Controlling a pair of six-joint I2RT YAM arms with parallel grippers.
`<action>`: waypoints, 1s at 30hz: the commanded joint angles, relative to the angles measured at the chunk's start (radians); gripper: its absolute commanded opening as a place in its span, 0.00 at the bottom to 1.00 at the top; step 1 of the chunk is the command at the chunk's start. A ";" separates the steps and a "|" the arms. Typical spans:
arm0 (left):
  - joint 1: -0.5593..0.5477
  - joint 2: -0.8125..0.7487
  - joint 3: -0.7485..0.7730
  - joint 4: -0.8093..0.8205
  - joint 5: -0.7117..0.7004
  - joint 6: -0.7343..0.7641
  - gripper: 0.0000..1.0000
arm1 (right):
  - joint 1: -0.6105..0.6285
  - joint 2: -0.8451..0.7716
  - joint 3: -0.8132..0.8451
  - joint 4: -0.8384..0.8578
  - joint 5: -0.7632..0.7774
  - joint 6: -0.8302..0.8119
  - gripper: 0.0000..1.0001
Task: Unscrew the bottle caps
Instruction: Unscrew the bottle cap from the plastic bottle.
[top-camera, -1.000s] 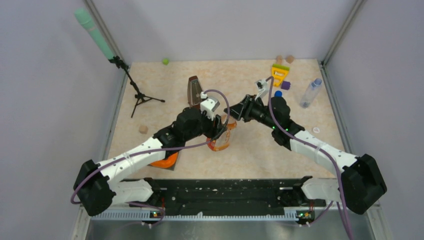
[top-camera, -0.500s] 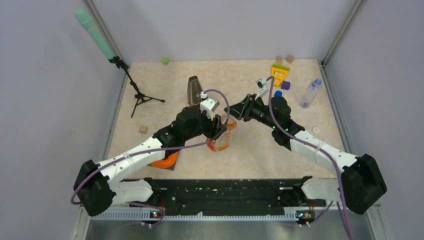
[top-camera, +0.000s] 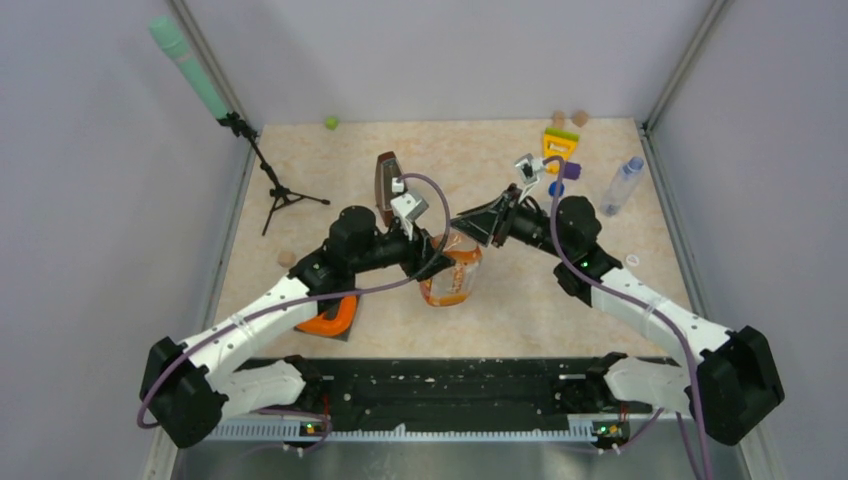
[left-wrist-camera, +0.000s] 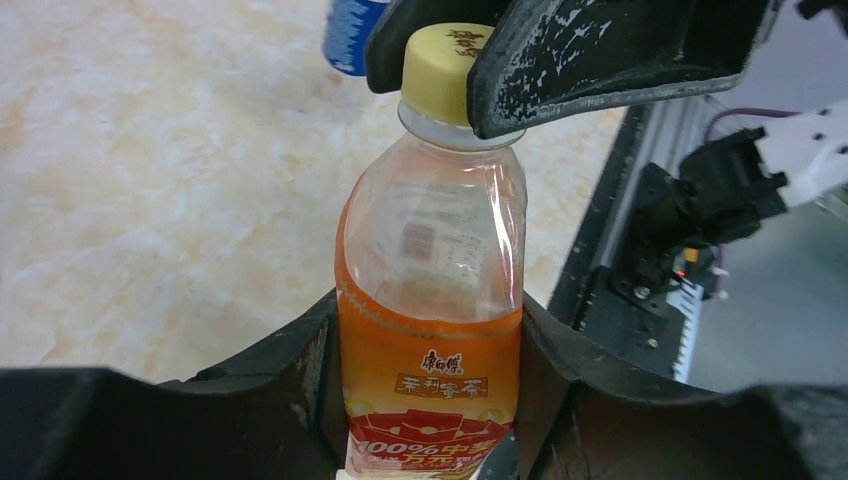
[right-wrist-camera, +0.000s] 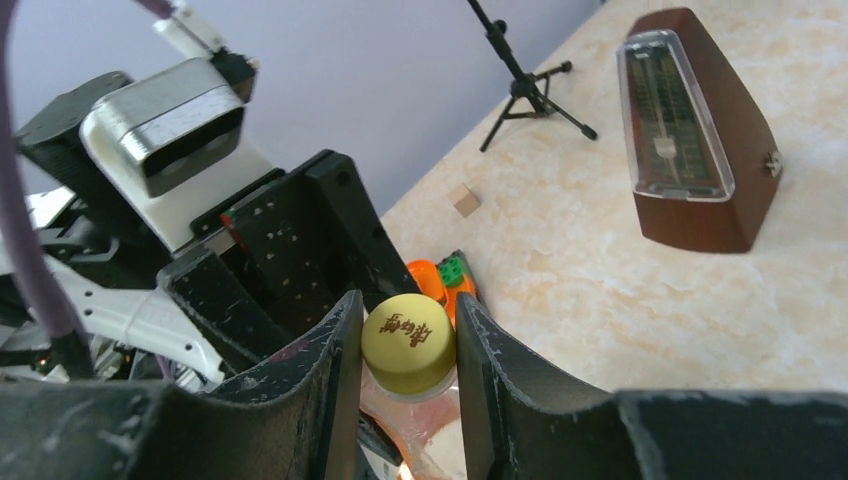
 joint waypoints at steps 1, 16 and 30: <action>0.003 0.004 0.030 0.198 0.328 -0.053 0.00 | 0.017 -0.020 -0.027 0.115 -0.196 -0.008 0.00; 0.013 0.062 0.109 0.240 0.569 -0.121 0.00 | -0.061 -0.094 -0.018 0.113 -0.461 -0.030 0.00; 0.019 0.019 0.151 -0.081 0.176 0.057 0.00 | -0.084 -0.102 -0.010 -0.066 -0.331 -0.091 0.34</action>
